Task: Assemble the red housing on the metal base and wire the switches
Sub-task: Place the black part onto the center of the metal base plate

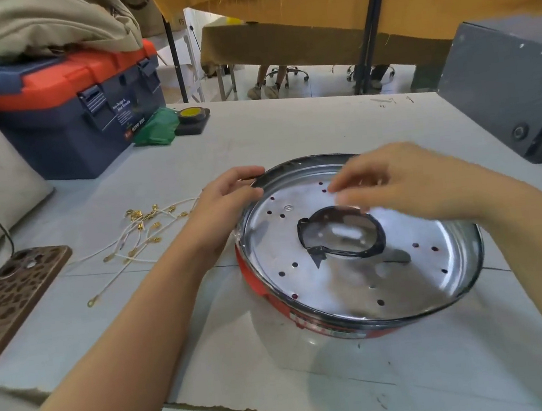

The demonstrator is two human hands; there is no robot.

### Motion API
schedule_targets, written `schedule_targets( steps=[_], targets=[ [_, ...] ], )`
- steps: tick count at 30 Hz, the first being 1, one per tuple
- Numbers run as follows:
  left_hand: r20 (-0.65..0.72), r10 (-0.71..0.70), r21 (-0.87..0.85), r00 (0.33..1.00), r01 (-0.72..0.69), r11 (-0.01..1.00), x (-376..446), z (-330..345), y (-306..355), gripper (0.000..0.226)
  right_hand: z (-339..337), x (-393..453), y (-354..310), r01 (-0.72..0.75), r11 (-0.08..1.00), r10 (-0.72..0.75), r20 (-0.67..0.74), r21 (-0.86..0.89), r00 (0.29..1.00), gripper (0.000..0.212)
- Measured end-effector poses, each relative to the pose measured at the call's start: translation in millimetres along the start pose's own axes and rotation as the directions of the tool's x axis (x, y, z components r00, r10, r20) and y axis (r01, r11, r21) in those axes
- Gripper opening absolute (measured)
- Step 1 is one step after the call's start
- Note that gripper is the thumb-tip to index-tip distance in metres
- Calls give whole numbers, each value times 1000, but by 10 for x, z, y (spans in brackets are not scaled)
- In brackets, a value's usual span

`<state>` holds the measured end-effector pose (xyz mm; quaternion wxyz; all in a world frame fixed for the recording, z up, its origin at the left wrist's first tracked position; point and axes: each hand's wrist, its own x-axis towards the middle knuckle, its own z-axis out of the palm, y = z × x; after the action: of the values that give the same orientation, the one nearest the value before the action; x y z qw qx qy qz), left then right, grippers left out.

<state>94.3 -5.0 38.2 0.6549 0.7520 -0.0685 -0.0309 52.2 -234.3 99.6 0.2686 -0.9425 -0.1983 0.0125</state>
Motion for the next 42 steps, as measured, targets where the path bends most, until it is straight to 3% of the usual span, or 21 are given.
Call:
schedule_targets(
  steps=[2, 4, 15, 42],
  targets=[
    [0, -5, -87, 1000, 5, 996, -6, 8, -24, 29, 115, 22, -109, 52, 990, -27, 188, -130, 982, 18],
    [-3, -4, -132, 1000, 4, 991, -6, 17, -36, 30, 205, 46, -170, 33, 985, 9, 239, -170, 971, 20],
    [-26, 23, -153, 999, -27, 988, 7, 54, -74, 33, 292, 185, -148, -233, 962, 143, 464, 143, 874, 19],
    [-25, 0, -163, 1000, -4, 987, 6, 44, -51, 35, 319, 194, -125, -241, 955, 147, 425, 176, 893, 21]
  ],
)
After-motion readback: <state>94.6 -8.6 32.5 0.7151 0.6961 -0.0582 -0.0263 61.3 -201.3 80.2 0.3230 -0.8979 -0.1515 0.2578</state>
